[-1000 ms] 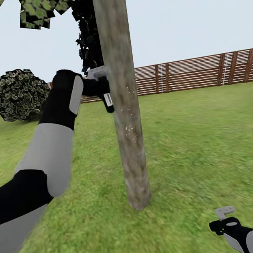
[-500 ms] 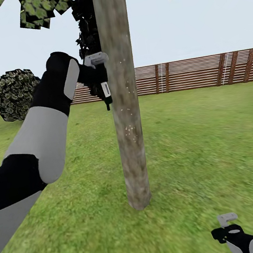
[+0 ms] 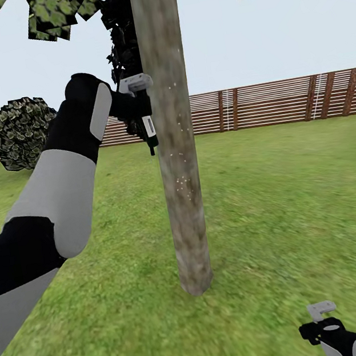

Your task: In the garden, pick up the pesticide atomizer on the floor and spray pesticide onto both trees until each tree trunk is fully covered.

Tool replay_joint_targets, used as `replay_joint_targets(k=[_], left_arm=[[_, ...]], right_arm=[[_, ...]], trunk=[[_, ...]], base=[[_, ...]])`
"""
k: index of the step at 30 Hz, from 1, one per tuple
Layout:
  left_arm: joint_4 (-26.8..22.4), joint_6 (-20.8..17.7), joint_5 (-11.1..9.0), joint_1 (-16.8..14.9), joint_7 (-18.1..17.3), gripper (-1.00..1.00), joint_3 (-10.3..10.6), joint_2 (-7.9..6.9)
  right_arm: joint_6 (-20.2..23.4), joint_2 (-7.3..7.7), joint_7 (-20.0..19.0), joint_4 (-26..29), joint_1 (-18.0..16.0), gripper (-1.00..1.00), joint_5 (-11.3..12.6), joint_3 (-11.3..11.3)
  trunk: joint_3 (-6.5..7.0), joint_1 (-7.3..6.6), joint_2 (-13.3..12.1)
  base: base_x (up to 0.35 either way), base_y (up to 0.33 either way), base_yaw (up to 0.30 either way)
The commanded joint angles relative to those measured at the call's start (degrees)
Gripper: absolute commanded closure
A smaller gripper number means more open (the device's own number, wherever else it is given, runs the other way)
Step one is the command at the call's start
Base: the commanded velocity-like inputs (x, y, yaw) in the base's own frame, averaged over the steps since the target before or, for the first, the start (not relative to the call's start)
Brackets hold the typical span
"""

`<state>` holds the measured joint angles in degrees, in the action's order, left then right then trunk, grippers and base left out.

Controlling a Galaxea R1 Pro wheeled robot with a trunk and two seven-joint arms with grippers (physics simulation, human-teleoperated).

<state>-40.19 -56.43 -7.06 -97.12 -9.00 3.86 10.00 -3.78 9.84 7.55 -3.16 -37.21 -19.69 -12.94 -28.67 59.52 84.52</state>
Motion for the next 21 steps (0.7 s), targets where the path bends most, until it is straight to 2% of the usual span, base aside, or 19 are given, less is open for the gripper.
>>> replay_joint_targets(k=[1, 9, 17, 21], left_arm=[[-0.04, 0.00, 0.01, 0.00, 0.03, 1.00, 0.00, 0.00], [0.48, 0.00, 0.11, 0.00, 0.03, 1.00, -0.18, 0.00], [6.40, 0.22, 0.14, 0.00, 0.11, 1.00, -0.31, 0.00], [7.33, 0.26, 0.26, 0.00, 0.18, 1.00, -0.48, 0.00]], right_arm=[[0.00, 0.00, 0.00, 0.00, 0.01, -1.00, 0.00, 0.00], [0.00, 0.00, -0.02, 0.00, 0.03, -1.00, 0.00, 0.00], [0.00, 0.00, -0.04, 0.00, 0.03, -1.00, 0.00, 0.02], [-0.01, 0.00, 0.00, 0.00, 0.03, -1.00, 0.00, 0.00]], trunk=[[0.00, 0.00, 0.00], [0.00, 0.00, 0.00], [0.00, 0.00, 0.00], [0.00, 0.00, 0.00]], base=[[0.000, 0.000, 0.000], [0.000, 0.000, 0.000], [0.000, 0.000, 0.000], [0.000, 0.000, 0.000]])
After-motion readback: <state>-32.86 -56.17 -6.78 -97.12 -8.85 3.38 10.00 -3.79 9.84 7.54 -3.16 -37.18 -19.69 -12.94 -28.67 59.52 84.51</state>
